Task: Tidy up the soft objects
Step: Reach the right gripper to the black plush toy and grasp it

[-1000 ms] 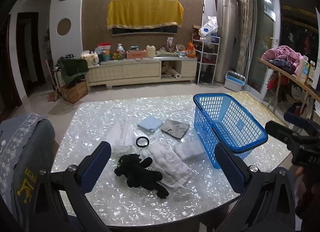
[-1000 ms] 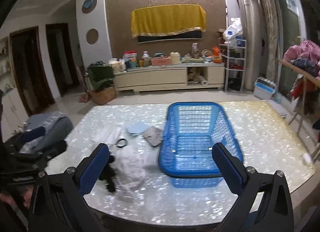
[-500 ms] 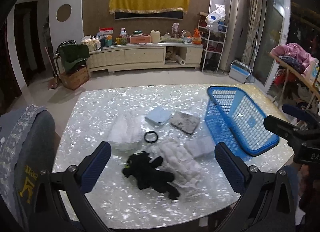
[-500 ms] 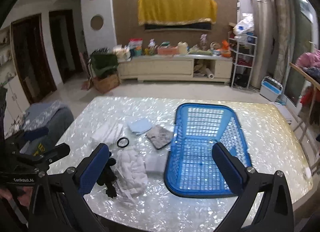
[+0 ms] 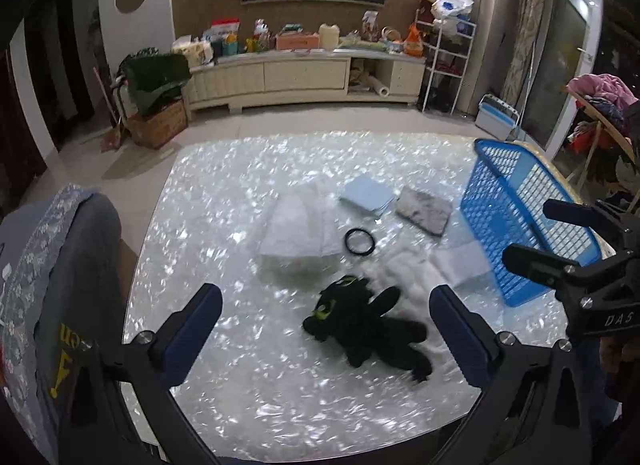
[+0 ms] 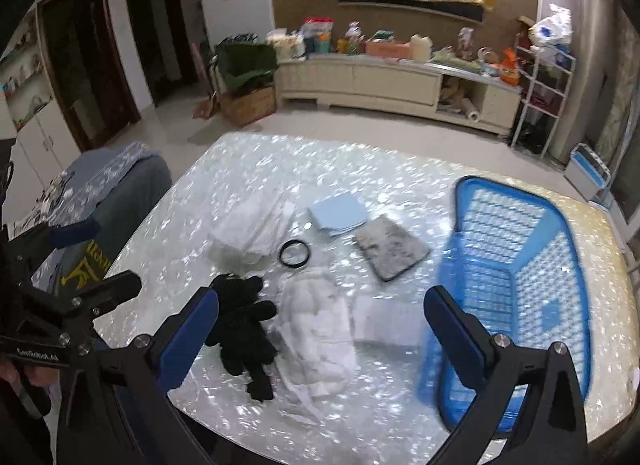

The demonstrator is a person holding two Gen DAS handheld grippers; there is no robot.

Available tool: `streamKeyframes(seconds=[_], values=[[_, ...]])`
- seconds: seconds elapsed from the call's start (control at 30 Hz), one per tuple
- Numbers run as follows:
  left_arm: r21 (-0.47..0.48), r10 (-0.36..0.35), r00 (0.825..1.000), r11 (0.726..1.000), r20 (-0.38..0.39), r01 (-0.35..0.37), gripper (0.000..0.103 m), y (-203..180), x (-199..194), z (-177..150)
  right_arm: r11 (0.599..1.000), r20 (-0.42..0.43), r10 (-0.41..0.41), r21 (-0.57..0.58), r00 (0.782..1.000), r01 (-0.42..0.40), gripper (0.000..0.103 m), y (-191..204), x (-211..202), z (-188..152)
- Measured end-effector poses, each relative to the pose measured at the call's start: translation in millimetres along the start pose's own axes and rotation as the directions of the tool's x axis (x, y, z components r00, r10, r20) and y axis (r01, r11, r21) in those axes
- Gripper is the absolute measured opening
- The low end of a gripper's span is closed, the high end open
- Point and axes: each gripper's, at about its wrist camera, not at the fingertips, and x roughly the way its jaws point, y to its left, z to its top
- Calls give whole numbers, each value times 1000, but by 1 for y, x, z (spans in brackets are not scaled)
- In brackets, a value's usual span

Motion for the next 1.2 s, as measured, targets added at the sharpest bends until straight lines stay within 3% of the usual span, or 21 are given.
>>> streamKeyframes(seconds=[0.1, 0.33, 0.53, 0.87, 0.97, 1.03, 1.2], values=[[-20, 9, 999, 1000, -38, -10, 103, 14, 11, -10, 999, -52, 18, -39, 998, -20, 93, 14, 16, 0], [-33, 45, 993, 998, -111, -48, 103, 44, 35, -28, 994, -144, 51, -87, 988, -64, 90, 49, 55, -1], [-43, 69, 987, 996, -144, -76, 103, 71, 48, -37, 988, -236, 96, -92, 967, -121, 86, 69, 86, -2], [-50, 69, 982, 996, -178, -79, 103, 95, 70, -48, 988, -352, 62, -112, 934, -108, 78, 90, 137, -8], [-55, 56, 981, 996, -188, -67, 103, 99, 74, -49, 988, -373, 40, -124, 927, -92, 76, 95, 151, -10], [-60, 54, 981, 996, -188, -66, 103, 100, 76, -49, 989, -384, 27, -127, 923, -82, 68, 95, 158, -11], [-57, 56, 976, 996, -210, -69, 103, 102, 82, -50, 986, -391, -14, -158, 920, -52, 66, 97, 166, -13]])
